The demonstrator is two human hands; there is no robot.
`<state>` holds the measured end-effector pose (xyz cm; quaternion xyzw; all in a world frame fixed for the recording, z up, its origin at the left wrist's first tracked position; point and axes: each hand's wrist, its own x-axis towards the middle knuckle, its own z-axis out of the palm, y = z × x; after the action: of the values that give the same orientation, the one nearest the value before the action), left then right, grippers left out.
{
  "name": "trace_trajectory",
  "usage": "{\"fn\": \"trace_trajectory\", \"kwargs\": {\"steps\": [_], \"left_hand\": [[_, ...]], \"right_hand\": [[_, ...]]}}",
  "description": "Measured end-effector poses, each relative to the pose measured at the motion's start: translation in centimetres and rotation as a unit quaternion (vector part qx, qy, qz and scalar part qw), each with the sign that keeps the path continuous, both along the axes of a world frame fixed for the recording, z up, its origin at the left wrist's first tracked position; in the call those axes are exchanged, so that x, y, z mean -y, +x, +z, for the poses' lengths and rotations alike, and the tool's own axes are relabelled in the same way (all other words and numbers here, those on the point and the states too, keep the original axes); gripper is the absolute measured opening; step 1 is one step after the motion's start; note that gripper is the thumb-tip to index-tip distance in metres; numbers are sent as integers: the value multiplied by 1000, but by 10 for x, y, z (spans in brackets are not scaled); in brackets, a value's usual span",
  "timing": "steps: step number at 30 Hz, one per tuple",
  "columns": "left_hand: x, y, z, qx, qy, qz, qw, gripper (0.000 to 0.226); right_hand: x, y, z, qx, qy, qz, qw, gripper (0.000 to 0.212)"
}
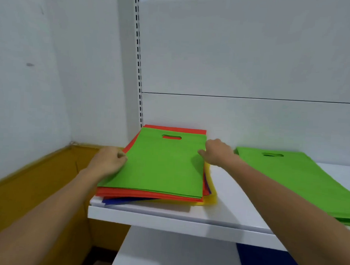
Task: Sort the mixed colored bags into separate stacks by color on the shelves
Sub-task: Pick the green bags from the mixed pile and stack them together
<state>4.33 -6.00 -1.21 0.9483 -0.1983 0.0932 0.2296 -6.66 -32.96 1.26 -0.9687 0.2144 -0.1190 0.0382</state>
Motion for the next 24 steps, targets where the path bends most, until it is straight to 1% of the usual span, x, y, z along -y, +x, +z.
{"fn": "trace_trajectory", "kwargs": {"steps": [1, 3, 5, 7, 10, 12, 15, 17, 20, 22, 24], "left_hand": [[-1, 3, -6, -5, 10, -6, 1000, 24], [0, 8, -10, -3, 20, -8, 1000, 28], [5, 14, -9, -11, 7, 4, 1000, 33], [10, 18, -9, -27, 14, 17, 999, 38], [12, 24, -14, -36, 30, 41, 998, 38], [12, 26, -15, -33, 24, 50, 998, 35], [14, 23, -15, -12, -1, 42, 999, 25], [15, 21, -16, 12, -21, 36, 999, 18], [18, 22, -20, 50, -64, 14, 997, 5], [19, 24, -22, 56, -64, 1, 996, 7], [20, 25, -23, 48, -44, -2, 998, 21]], "right_hand": [[-9, 4, -11, -10, 18, -17, 1000, 46], [-23, 10, -29, 6, 70, -61, 996, 48], [-32, 14, -39, 48, 107, -103, 988, 46], [-37, 16, -44, 98, 124, -129, 979, 42], [-41, 16, -48, 153, 112, -137, 972, 35], [-42, 17, -48, 173, 82, -131, 973, 30], [-43, 18, -49, 161, 8, -128, 979, 24], [-42, 16, -49, 150, -30, -130, 980, 25], [-38, 15, -52, 201, -40, -117, 972, 23], [-37, 17, -51, 215, -28, -113, 970, 21], [-37, 17, -51, 207, -19, -112, 972, 19]]}}
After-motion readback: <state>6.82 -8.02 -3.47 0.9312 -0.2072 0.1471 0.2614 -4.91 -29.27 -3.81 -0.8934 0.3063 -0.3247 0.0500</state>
